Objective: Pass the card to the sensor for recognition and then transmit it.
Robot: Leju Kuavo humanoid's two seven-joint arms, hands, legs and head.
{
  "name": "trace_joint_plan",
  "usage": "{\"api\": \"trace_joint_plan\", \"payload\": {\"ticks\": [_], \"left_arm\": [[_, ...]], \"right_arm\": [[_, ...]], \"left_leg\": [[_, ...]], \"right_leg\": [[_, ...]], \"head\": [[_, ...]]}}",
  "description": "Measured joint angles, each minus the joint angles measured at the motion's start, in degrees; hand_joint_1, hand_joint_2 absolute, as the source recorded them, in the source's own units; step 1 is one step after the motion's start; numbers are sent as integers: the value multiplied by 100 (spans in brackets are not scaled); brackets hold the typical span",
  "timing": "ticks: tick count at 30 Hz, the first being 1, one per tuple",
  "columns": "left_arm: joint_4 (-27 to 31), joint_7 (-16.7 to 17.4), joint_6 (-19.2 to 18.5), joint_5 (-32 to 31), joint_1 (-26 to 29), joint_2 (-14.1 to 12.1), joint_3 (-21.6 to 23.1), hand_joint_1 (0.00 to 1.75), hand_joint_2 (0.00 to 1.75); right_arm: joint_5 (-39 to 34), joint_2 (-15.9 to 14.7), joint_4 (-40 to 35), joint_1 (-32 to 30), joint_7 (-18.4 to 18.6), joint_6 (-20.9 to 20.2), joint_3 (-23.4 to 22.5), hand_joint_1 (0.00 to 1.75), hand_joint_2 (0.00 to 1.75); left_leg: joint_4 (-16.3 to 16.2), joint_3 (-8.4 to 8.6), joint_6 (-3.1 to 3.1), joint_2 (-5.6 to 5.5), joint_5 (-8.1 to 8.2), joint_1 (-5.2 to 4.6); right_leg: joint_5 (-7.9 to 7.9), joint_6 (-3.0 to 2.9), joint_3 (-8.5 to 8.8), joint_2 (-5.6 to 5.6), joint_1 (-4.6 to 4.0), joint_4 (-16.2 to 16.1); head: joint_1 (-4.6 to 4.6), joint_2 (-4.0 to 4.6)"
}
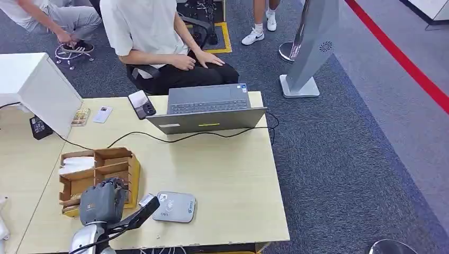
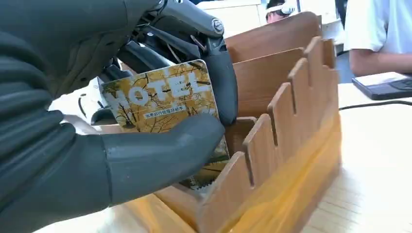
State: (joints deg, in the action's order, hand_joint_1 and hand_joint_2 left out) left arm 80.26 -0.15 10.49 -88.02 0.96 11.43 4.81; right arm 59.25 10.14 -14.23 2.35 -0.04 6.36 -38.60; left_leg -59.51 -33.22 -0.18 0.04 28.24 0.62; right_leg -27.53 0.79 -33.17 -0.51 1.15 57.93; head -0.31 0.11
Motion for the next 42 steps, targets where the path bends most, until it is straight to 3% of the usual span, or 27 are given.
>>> {"api": "trace_joint_plan", "payload": {"ticks": [15,16,20,23,29,34,42], "left_arm": [[0,-22,31,0,6,9,0,175,175],[0,-24,39,0,10,9,0,0,175],[79,149,262,0,58,7,0,0,175],[615,510,-64,0,139,-18,162,0,175],[1725,951,-533,0,211,-234,973,0,175],[2168,1010,-564,0,227,-378,1355,0,175],[2395,964,-514,0,269,-479,1578,0,175]], "right_arm": [[66,0,0,0,0,-2,-15,0,0],[72,2,0,0,0,-2,-15,0,0],[166,20,-7,-1,0,-2,-70,0,0],[313,48,-26,-1,0,-9,-201,0,0],[466,85,-61,12,-2,-15,-477,0,0],[476,98,-77,20,-2,-15,-592,0,0],[487,129,-87,27,-7,-13,-675,0,0]], "left_leg": [[0,0,1,0,-1,0],[0,0,1,0,-1,0],[0,0,1,1,-1,1],[-1,-1,1,-2,-1,1],[-1,-3,-1,-5,-2,0],[-1,-2,0,-4,-2,0],[0,-1,0,-4,-3,0]], "right_leg": [[0,0,0,0,0,0],[0,0,0,0,0,0],[0,0,-1,-1,-1,0],[0,0,-1,3,-1,0],[0,0,0,7,0,0],[0,0,0,7,0,0],[0,0,-1,6,-1,0]], "head": [[0,0],[0,0],[0,0],[0,0],[0,0],[0,0],[0,0]]}}
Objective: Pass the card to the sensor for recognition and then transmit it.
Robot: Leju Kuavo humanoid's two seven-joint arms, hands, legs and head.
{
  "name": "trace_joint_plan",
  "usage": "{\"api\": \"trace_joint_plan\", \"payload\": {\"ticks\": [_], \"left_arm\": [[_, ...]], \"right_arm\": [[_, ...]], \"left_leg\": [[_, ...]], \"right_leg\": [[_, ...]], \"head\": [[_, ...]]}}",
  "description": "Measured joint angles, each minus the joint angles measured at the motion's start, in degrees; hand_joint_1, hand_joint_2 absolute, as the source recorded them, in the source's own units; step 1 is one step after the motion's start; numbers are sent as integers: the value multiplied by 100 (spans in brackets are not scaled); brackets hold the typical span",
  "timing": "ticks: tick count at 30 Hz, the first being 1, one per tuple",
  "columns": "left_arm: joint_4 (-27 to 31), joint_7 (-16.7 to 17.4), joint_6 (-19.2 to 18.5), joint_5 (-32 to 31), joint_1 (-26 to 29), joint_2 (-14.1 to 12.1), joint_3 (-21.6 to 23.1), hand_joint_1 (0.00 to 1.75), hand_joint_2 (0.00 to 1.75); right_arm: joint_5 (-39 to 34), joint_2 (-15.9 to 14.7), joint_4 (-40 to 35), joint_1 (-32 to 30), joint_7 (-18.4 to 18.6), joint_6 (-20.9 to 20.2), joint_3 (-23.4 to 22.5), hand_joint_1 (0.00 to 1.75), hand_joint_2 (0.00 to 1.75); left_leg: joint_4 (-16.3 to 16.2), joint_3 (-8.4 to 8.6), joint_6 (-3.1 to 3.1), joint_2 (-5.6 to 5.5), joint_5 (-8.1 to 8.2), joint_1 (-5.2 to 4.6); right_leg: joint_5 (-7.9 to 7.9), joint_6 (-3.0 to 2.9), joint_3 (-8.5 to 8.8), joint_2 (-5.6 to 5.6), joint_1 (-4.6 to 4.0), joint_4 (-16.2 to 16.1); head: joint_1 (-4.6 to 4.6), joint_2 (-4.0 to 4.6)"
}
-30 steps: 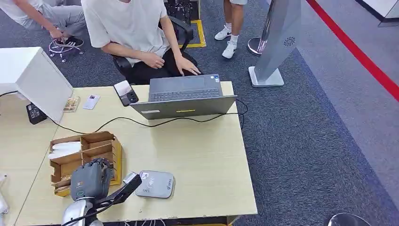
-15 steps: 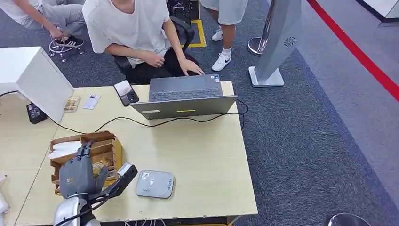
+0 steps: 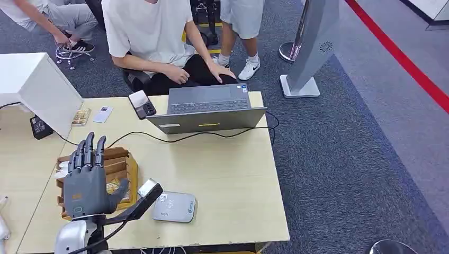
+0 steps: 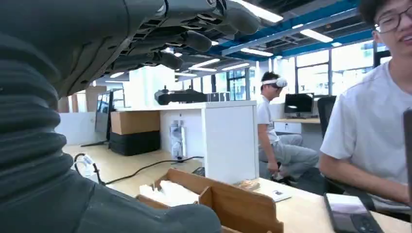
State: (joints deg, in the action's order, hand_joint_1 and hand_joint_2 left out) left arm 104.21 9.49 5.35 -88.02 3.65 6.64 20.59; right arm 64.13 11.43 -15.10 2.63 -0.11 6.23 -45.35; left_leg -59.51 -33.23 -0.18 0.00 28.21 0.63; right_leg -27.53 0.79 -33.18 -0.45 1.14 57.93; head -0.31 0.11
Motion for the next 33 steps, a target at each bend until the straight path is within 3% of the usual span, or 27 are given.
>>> {"api": "trace_joint_plan", "payload": {"ticks": [7,19,33], "left_arm": [[367,-113,5,-2,0,-100,291,0,175],[466,-278,22,0,77,-149,317,0,175],[383,2,-1045,46,755,-531,-63,0,175]], "right_arm": [[103,33,-9,6,-63,-2,-173,0,0],[190,70,-22,14,-74,-7,-328,0,0],[431,175,-44,37,-35,-24,-518,0,0]], "left_leg": [[0,-1,0,0,0,-1],[0,-1,0,0,0,0],[4,-1,1,1,0,1]], "right_leg": [[0,0,0,0,1,0],[0,0,0,0,0,0],[-2,0,-1,0,-1,0]], "head": [[0,0],[0,0],[0,0]]}}
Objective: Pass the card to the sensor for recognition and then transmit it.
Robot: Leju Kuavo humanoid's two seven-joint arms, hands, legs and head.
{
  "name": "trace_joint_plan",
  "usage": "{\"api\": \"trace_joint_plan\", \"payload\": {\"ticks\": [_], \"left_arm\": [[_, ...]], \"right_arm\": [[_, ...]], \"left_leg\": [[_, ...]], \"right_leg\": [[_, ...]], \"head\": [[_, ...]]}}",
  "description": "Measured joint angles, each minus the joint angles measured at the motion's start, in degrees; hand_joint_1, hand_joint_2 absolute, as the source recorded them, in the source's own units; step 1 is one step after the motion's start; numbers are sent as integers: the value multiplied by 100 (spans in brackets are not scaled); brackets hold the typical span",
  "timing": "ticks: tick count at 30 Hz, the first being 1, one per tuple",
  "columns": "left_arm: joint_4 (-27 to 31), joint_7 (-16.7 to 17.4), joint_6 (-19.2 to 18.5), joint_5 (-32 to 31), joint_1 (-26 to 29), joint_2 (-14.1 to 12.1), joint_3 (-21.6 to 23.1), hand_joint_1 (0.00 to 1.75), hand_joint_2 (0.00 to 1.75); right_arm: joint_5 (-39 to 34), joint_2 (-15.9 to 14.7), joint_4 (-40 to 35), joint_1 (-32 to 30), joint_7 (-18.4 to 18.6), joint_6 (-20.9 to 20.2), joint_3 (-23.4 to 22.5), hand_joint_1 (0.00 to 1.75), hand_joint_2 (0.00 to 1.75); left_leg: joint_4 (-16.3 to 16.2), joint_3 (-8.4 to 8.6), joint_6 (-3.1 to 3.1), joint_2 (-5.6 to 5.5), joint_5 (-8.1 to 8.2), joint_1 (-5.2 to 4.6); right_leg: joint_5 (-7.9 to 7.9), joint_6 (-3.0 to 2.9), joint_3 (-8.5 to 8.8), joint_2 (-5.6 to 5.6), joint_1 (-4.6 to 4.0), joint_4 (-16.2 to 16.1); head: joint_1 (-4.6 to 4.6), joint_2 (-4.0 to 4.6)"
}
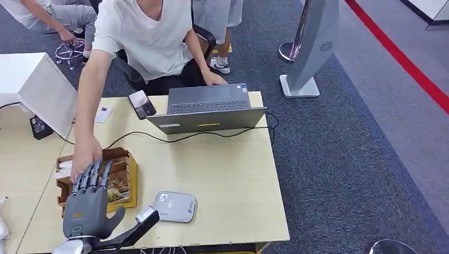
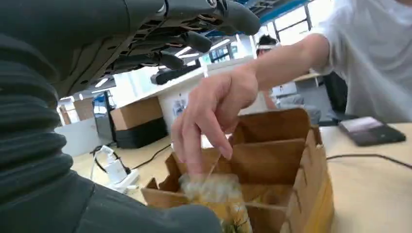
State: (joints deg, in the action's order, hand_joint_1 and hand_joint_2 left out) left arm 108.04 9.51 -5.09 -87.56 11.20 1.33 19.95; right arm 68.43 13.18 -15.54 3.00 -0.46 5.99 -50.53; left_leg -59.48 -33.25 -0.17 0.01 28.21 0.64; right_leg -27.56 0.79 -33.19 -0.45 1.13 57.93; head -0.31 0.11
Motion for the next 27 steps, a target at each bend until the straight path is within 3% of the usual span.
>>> {"api": "trace_joint_plan", "payload": {"ticks": [19,27], "left_arm": [[-35,210,-72,35,158,-50,-118,0,175],[-231,53,-144,-31,-17,240,-773,0,175]], "right_arm": [[234,0,-57,33,-22,-55,-280,0,0],[479,0,-57,41,-15,-57,-295,0,0]], "left_leg": [[-1,1,0,0,0,0],[-1,2,-1,0,-1,-1]], "right_leg": [[1,0,2,2,0,0],[2,0,2,1,1,0]], "head": [[0,0],[0,0]]}}
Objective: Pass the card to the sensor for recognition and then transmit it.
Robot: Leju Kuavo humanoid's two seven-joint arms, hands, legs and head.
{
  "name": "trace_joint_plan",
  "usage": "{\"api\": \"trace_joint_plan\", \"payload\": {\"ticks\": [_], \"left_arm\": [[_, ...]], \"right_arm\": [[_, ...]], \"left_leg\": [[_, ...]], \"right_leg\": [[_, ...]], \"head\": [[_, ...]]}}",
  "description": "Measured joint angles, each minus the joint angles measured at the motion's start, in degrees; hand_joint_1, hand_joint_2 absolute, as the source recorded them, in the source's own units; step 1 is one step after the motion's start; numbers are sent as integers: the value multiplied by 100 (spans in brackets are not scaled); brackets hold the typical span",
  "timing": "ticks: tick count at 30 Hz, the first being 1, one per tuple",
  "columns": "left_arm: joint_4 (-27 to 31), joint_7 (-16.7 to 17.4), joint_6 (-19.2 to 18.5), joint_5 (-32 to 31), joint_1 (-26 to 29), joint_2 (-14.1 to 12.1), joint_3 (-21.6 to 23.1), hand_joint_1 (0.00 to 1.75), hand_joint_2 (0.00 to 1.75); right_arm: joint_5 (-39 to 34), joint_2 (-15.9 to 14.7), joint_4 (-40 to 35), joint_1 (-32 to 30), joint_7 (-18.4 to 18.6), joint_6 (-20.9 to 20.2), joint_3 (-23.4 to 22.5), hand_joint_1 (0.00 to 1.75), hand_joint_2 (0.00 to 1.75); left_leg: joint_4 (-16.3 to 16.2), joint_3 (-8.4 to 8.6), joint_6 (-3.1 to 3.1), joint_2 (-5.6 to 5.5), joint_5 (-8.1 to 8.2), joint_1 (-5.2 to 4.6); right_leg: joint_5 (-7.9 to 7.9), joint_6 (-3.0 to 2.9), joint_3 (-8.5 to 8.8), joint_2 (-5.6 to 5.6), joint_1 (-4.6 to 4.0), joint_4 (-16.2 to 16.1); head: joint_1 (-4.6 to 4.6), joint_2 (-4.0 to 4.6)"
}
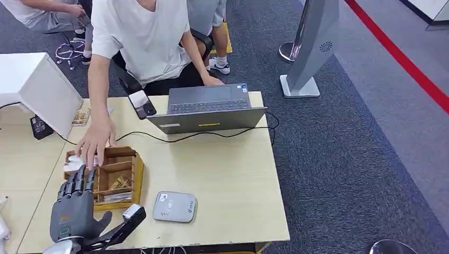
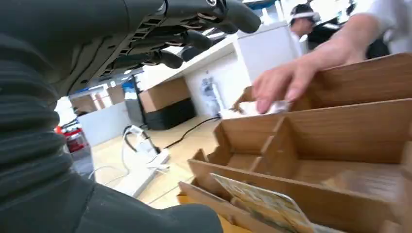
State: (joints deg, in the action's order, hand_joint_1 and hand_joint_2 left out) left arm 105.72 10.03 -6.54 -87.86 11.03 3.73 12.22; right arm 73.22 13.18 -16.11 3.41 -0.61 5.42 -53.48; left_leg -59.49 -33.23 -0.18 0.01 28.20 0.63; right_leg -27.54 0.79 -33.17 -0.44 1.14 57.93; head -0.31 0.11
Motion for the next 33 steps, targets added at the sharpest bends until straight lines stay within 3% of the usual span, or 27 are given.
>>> {"api": "trace_joint_plan", "payload": {"ticks": [17,23,33], "left_arm": [[-348,-48,2,-11,-146,250,-489,0,175],[-597,-11,85,-15,-229,311,-787,0,175],[-818,9,356,-15,-344,350,-857,0,175]], "right_arm": [[123,0,0,22,46,-20,-77,0,0],[214,2,0,24,66,-26,-90,0,0],[326,48,-33,25,72,-37,-157,0,0]], "left_leg": [[0,0,0,0,0,0],[0,0,0,-1,0,0],[0,0,0,0,0,0]], "right_leg": [[0,0,0,0,0,0],[0,0,0,0,0,0],[0,0,0,0,0,0]], "head": [[0,0],[0,0],[0,0]]}}
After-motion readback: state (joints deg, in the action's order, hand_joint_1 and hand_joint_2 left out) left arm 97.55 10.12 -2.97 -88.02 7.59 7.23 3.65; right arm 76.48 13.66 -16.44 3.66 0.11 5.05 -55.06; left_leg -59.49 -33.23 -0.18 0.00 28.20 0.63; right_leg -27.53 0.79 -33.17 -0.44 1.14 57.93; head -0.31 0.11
